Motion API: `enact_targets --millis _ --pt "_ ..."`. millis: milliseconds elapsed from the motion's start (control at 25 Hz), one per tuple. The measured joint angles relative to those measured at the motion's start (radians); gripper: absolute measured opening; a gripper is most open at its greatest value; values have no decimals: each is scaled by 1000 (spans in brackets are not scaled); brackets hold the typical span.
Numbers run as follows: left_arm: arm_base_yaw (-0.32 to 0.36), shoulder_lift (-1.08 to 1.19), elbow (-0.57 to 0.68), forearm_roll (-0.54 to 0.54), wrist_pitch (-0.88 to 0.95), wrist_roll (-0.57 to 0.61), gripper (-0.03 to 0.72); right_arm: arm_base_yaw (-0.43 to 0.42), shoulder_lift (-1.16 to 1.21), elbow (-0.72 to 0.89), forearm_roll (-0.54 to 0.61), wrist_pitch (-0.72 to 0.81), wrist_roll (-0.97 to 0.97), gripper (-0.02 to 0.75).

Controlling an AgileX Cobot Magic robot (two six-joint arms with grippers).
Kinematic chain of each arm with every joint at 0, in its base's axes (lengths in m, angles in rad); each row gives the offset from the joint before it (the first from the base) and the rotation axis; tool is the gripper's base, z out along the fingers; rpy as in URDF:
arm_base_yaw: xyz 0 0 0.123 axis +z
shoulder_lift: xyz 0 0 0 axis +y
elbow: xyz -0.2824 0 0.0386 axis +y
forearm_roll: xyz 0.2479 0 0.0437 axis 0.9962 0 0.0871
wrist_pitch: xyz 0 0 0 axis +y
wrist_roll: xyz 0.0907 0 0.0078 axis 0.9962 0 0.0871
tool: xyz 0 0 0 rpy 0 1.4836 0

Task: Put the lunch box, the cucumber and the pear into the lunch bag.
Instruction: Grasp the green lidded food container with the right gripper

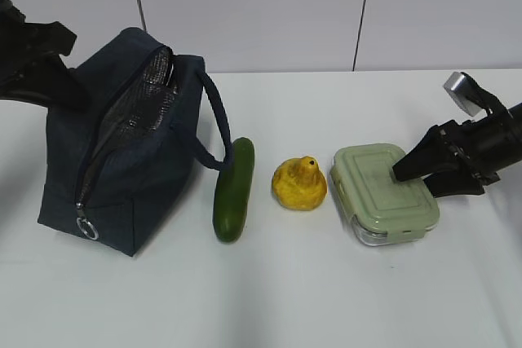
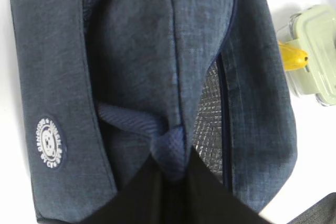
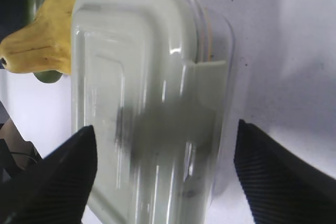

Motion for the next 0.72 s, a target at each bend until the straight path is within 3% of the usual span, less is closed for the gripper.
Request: enact_targets --millis 480,720 --pt "0 0 0 1 7 0 3 0 49 0 25 5 0 632" --pt "0 0 0 1 7 0 3 0 53 -9 44 7 -4 575"
